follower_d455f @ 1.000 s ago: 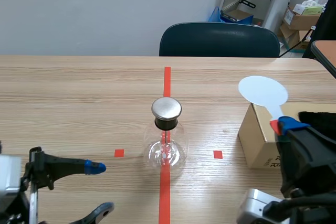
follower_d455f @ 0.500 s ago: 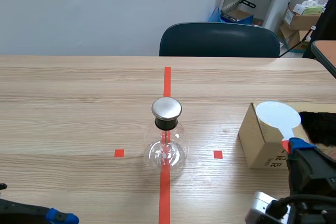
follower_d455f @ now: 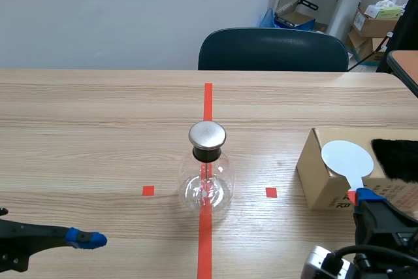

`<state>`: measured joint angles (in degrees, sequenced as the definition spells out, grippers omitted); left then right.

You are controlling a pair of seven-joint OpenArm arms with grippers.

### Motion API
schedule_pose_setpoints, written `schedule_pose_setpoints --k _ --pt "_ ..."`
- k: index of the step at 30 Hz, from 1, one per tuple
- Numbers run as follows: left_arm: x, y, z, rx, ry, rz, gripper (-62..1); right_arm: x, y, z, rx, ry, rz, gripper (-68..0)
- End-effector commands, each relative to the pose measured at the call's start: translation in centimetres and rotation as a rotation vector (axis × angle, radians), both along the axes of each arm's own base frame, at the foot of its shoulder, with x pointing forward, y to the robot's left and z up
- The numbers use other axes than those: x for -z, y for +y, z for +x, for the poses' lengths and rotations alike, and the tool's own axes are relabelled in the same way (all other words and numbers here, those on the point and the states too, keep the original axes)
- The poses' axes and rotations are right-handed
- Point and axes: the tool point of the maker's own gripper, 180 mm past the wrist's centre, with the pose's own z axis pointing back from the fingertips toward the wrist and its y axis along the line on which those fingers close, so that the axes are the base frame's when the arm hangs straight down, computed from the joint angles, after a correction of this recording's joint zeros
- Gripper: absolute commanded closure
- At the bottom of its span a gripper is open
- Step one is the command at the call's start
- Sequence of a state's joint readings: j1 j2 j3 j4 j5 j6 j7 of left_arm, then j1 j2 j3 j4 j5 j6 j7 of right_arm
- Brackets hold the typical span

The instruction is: Do the electroscope experiment

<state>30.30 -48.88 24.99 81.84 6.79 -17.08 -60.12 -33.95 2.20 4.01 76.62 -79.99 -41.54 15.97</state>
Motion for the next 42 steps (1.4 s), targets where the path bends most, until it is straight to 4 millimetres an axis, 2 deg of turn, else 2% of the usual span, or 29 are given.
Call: schedule_pose_setpoints --k 1,10,12,13,15,20,21,42 --pt "-0.7 -0.3 0.4 -0.003 -0.016 -0.023 -45.2 -1.4 -0.3 0.6 0.011 -0.075 -0.009 -2.0" --pt "-1.1 -0.4 1.1 -0.002 -0.047 -0.027 -45.2 -1.3 -0.3 0.5 0.011 -0.071 -0.007 -2.0" --pt "-1.2 -0.4 1.3 -0.001 -0.052 -0.025 -45.2 -1.3 -0.2 0.5 0.009 -0.070 -0.007 -4.9" --pt "-1.2 -0.4 1.4 0.000 -0.056 -0.026 -45.2 -1.2 -0.1 0.5 0.004 -0.070 -0.006 -8.8" --pt "-1.3 -0.4 1.5 0.000 -0.058 -0.027 -45.2 -1.2 0.0 0.5 -0.001 -0.069 -0.006 -20.9" --pt "-1.4 -0.5 1.4 0.001 -0.060 -0.030 -45.2 -1.2 -0.1 0.5 -0.001 -0.069 -0.007 -60.9" --pt "-1.4 -0.5 1.4 0.001 -0.060 -0.030 -45.2 -1.2 0.0 0.5 -0.002 -0.069 -0.007 -67.1" --pt "-1.2 -0.3 1.2 0.015 -0.059 -0.013 -45.2 -1.2 -0.1 0.5 0.003 -0.069 -0.007 -67.9"
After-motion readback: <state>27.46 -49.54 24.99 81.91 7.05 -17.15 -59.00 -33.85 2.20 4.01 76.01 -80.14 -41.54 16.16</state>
